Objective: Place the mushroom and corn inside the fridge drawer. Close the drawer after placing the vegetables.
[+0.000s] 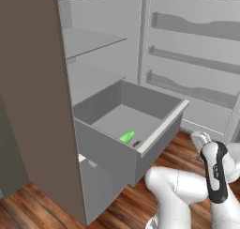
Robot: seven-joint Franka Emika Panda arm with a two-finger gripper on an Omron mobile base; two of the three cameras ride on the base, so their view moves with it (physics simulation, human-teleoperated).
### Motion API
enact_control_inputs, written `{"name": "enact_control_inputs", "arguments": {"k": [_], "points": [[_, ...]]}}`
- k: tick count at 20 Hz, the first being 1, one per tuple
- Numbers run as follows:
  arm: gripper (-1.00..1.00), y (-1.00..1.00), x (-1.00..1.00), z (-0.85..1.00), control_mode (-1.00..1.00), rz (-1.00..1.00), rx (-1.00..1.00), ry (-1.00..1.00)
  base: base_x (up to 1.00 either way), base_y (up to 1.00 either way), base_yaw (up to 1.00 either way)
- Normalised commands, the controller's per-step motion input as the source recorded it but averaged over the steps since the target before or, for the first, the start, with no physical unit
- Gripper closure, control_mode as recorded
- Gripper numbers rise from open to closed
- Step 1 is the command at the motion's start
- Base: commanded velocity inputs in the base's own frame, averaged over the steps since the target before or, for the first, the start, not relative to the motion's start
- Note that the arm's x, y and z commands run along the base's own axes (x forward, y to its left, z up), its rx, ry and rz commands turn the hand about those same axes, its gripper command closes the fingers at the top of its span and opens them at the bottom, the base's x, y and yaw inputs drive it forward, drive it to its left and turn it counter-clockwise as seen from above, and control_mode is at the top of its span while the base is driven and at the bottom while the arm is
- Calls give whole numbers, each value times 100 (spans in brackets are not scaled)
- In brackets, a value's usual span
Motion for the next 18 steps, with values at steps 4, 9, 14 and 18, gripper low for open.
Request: {"name": "enact_control_inputs", "arguments": {"k": [4, 9, 14, 18], "points": [[-100, 1, 43, -28, -100, 7, 17, -17, 0, 0, 0], [-100, 15, 65, 0, -100, 5, 10, -3, 0, 0, 0], [-100, 14, 81, 0, -100, 9, 10, 0, 0, 0, 0], [-100, 18, 61, -16, -100, 12, 8, 0, 0, 0, 0]]}}
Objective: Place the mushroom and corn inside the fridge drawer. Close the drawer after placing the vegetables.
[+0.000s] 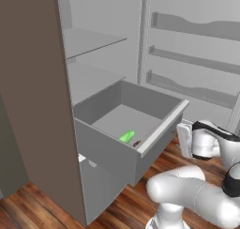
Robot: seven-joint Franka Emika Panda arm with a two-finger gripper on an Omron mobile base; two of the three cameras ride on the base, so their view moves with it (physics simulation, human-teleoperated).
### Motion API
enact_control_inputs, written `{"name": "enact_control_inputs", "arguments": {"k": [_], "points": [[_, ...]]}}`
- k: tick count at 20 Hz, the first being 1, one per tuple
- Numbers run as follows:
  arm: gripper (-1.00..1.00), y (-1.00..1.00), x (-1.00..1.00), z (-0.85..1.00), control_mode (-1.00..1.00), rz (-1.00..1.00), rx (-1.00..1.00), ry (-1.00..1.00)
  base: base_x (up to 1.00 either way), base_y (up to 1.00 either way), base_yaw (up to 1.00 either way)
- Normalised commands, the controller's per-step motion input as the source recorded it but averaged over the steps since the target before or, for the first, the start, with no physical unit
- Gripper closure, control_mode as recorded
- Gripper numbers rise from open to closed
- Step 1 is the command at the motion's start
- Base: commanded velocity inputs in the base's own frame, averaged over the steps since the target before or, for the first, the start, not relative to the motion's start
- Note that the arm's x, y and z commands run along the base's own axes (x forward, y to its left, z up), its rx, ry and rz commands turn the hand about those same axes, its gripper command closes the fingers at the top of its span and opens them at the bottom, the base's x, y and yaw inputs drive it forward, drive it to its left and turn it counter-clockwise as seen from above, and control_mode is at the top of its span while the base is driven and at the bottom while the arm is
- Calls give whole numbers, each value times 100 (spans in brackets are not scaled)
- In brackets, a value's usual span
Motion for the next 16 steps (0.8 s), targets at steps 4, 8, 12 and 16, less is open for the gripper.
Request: {"name": "enact_control_inputs", "arguments": {"k": [4, 8, 12, 16], "points": [[-100, 21, 45, -20, -100, 13, 10, 0, 0, 0, 0], [-100, 25, 55, -6, -100, 14, 10, 0, 0, 0, 0], [-100, 28, 62, -2, -100, 13, 10, 0, 0, 0, 0], [-100, 30, 71, -1, -100, 13, 9, -2, 0, 0, 0]]}}
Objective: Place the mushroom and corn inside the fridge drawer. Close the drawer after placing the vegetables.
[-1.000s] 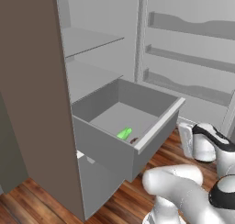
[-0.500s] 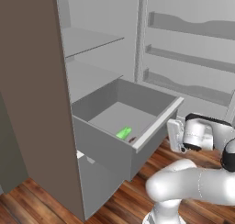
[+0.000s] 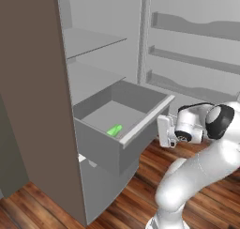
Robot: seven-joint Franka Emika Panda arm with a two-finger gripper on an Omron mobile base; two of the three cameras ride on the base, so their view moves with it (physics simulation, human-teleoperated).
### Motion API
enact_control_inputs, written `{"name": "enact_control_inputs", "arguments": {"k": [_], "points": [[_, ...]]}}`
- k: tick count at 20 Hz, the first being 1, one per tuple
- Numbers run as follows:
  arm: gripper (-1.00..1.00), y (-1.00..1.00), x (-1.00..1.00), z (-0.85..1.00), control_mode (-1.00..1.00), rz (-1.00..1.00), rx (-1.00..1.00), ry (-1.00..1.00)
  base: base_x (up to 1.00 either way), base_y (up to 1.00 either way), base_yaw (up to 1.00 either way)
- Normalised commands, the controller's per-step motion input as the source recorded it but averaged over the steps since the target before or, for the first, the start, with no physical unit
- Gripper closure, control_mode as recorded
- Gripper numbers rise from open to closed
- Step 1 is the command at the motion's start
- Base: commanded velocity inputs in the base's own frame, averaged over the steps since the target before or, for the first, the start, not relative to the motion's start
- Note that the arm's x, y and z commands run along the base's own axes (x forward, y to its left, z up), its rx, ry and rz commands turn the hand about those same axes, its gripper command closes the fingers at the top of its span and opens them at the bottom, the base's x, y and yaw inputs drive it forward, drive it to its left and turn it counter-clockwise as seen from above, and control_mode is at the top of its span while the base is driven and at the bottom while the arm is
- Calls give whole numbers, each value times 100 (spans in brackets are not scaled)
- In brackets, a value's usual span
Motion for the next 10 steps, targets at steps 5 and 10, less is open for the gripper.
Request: {"name": "enact_control_inputs", "arguments": {"k": [5, 10], "points": [[-100, 31, 79, 0, -100, 7, 6, -1, 0, 0, 0], [-100, 40, 88, 0, -100, 2, 4, 0, 0, 0, 0]]}}
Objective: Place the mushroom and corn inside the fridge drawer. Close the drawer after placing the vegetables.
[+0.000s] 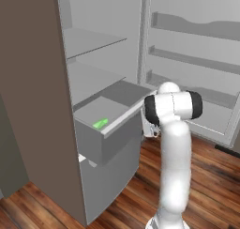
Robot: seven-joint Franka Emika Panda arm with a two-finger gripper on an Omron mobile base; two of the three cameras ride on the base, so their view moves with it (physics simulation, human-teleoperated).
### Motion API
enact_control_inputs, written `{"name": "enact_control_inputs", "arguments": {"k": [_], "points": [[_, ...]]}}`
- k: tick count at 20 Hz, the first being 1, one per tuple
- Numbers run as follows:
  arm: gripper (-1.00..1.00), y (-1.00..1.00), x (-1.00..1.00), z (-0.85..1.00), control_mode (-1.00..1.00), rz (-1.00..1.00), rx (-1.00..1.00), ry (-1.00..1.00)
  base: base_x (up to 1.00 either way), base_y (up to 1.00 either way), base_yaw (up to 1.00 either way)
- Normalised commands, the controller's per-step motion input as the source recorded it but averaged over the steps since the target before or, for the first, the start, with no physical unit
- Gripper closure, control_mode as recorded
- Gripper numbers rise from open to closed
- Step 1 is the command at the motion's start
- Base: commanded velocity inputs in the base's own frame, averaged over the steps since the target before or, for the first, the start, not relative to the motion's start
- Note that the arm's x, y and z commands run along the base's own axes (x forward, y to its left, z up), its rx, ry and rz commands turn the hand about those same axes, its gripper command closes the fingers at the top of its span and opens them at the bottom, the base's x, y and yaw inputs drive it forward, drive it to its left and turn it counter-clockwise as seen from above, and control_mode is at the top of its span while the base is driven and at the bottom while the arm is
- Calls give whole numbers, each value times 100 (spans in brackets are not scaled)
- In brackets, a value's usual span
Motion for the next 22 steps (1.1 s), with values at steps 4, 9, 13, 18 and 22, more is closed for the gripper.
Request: {"name": "enact_control_inputs", "arguments": {"k": [4, 9, 13, 18, 22], "points": [[-100, 45, 87, 0, -100, 3, 5, 0, 0, 0, 0], [-100, 43, 71, 0, -100, 2, 4, 0, 0, 0, 0], [-100, 60, 57, 10, -100, 1, 1, 0, 0, 0, 0], [-100, 77, 22, 34, -100, 0, 0, 0, 0, 0, 0], [-100, 29, -37, 32, -100, -1, 0, -1, 0, 0, 0]]}}
